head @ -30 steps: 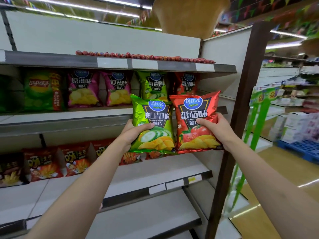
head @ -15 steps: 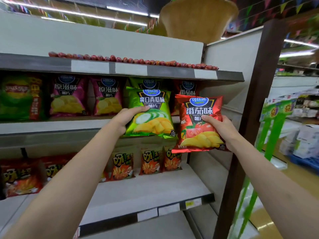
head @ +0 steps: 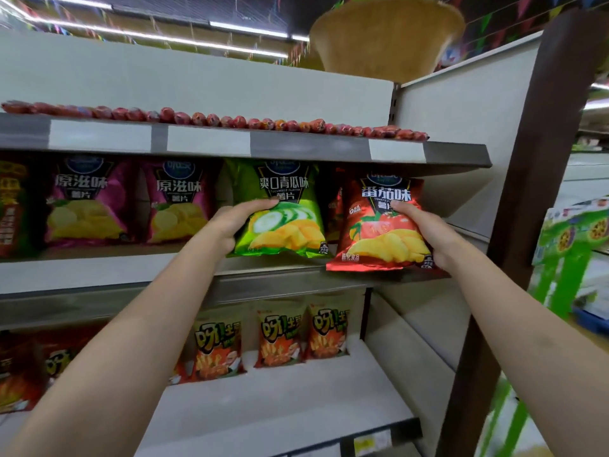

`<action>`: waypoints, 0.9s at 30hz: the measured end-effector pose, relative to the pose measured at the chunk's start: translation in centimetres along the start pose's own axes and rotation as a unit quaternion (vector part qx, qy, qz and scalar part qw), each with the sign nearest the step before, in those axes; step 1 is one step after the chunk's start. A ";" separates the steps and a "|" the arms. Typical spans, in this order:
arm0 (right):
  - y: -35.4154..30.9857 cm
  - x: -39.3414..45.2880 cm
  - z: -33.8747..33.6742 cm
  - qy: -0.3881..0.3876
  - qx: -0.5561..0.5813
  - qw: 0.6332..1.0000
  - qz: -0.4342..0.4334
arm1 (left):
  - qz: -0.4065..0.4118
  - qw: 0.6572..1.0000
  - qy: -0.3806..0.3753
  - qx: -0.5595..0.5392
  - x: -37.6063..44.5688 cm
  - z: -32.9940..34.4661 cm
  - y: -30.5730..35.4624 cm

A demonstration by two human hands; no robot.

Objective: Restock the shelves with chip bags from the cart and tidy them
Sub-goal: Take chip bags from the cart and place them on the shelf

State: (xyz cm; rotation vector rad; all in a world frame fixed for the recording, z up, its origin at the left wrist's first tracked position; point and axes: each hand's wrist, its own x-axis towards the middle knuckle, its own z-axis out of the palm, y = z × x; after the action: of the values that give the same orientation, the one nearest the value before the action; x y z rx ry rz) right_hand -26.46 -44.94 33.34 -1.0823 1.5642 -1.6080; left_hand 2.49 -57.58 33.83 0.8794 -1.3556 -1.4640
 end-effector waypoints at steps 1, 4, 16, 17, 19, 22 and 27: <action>-0.1 0.6 -0.1 -0.003 0.005 1.000 -0.002 | 0.005 1.000 0.009 0.003 0.1 0.1 -0.1; -0.3 2.2 -0.1 -0.007 0.007 1.000 -0.007 | 0.019 0.999 0.036 0.022 0.2 0.2 -0.8; 0.2 5.4 -1.1 -0.114 0.011 0.993 0.025 | 0.031 0.997 0.065 0.003 -1.6 0.3 -2.3; 0.2 5.4 -1.3 -0.123 0.013 0.992 0.027 | 0.033 0.997 0.068 -0.001 -1.8 0.6 -2.4; 0.2 5.3 -1.5 -0.139 0.012 0.990 0.027 | 0.036 0.996 0.084 -0.001 -2.1 1.0 -2.3; 0.2 5.2 -1.5 -0.134 0.002 0.991 0.030 | 0.038 0.993 0.113 0.011 -2.3 1.7 -2.0; 0.7 5.2 -0.4 -0.070 -0.015 0.997 0.025 | 0.052 0.981 0.181 0.048 -2.7 2.5 -2.2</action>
State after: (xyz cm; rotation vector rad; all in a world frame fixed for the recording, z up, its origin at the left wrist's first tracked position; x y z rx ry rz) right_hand -29.31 -49.41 33.35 -1.1376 1.5142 -1.4483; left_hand 0.66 -54.29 31.76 1.0631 -1.1850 -1.1012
